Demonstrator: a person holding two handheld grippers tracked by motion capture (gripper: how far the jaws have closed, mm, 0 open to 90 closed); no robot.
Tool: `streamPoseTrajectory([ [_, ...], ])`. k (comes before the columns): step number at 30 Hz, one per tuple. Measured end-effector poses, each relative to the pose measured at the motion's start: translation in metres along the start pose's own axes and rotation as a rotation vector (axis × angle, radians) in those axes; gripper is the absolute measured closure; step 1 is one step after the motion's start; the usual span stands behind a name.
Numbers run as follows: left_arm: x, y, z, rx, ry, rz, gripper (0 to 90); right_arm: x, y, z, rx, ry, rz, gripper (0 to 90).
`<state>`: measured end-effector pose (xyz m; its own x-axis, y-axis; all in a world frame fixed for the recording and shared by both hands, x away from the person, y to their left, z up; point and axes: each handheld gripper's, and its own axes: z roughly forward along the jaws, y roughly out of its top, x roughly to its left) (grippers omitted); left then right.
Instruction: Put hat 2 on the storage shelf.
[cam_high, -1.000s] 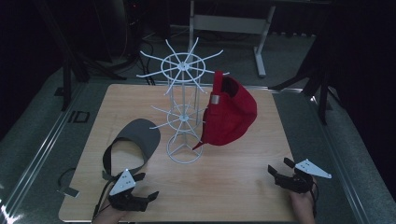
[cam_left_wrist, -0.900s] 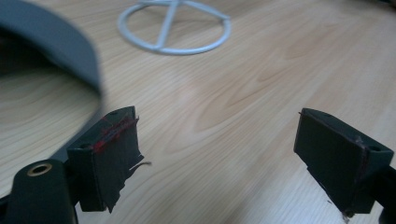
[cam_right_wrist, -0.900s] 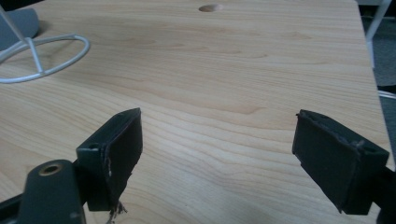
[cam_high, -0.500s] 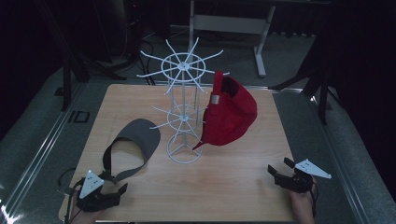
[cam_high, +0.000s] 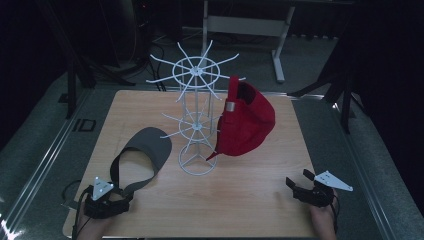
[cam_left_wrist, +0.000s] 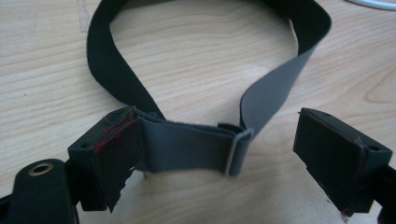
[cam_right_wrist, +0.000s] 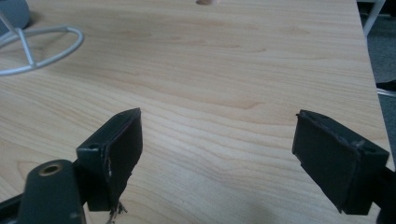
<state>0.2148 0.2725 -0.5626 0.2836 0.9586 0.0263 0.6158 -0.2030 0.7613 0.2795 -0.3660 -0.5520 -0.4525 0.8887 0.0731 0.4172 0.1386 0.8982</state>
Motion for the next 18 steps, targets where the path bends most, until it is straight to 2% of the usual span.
streamPoseTrajectory([
  [5, 0.0029, 0.0017, 0.0064, 0.018, 0.033, 0.002, 15.5, 0.0001, -0.0003, 0.0009, 0.008, -0.020, -0.009, 15.1],
  [8, 0.0044, 0.0015, 0.0070, 0.021, 0.025, 0.008, 23.3, 0.0013, -0.0003, 0.0016, 0.015, -0.023, -0.015, 15.0],
  [9, 0.0050, 0.0012, 0.0063, 0.013, 0.013, 0.006, 30.3, 0.0011, -0.0004, 0.0018, 0.016, -0.024, -0.014, 15.0],
  [11, 0.0049, 0.0006, 0.0059, 0.012, 0.021, 0.009, 43.9, 0.0006, -0.0006, 0.0019, 0.018, -0.025, -0.011, 15.0],
  [15, 0.0072, 0.0002, 0.0058, 0.004, 0.005, -0.005, 71.1, 0.0004, -0.0008, 0.0021, 0.020, -0.029, -0.010, 15.0],
  [18, 0.0067, 0.0014, 0.0050, -0.016, -0.010, 0.004, 81.6, 0.0006, -0.0010, 0.0024, 0.025, -0.029, -0.010, 15.0],
])
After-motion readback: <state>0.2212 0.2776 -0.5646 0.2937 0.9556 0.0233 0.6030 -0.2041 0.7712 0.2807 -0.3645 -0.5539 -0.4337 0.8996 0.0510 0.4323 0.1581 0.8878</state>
